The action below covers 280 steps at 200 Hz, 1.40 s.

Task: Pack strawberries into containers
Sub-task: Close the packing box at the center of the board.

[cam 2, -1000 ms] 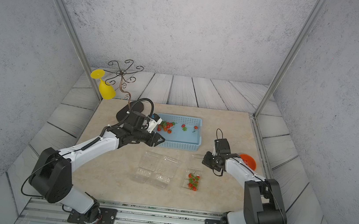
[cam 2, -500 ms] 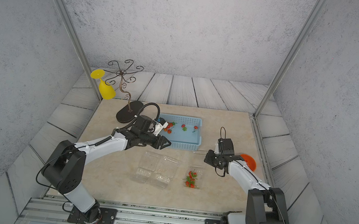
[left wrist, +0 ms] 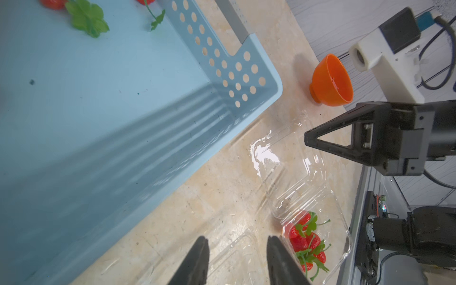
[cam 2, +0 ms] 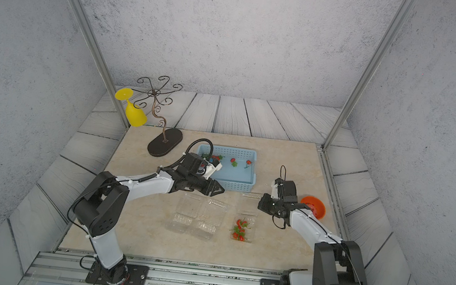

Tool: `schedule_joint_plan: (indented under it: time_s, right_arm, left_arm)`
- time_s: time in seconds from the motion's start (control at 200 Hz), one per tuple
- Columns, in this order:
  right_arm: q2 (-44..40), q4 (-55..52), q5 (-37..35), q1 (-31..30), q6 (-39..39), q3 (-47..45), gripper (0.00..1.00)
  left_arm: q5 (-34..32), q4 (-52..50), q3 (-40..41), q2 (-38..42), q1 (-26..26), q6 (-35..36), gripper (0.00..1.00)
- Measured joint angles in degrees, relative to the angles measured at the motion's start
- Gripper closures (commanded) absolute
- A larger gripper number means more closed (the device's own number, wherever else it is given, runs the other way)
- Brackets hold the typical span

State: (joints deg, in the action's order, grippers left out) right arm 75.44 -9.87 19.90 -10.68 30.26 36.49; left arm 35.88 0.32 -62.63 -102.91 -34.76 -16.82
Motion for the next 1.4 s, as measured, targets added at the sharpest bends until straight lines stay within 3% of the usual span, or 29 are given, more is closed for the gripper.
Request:
schedule_joint_plan:
  time_s: [0.806, 1.401]
  right_arm:
    - [-1.0, 4.4, 5.6, 0.0, -0.5, -0.3, 0.97]
    - [2.6, 7.0, 7.2, 0.0, -0.5, 0.2, 0.94]
  left_arm:
    - [6.2, 3.8, -8.1, -11.2, -2.9, -1.3, 0.6]
    - [9.2, 9.1, -10.4, -14.8, -4.0, -3.1, 0.61]
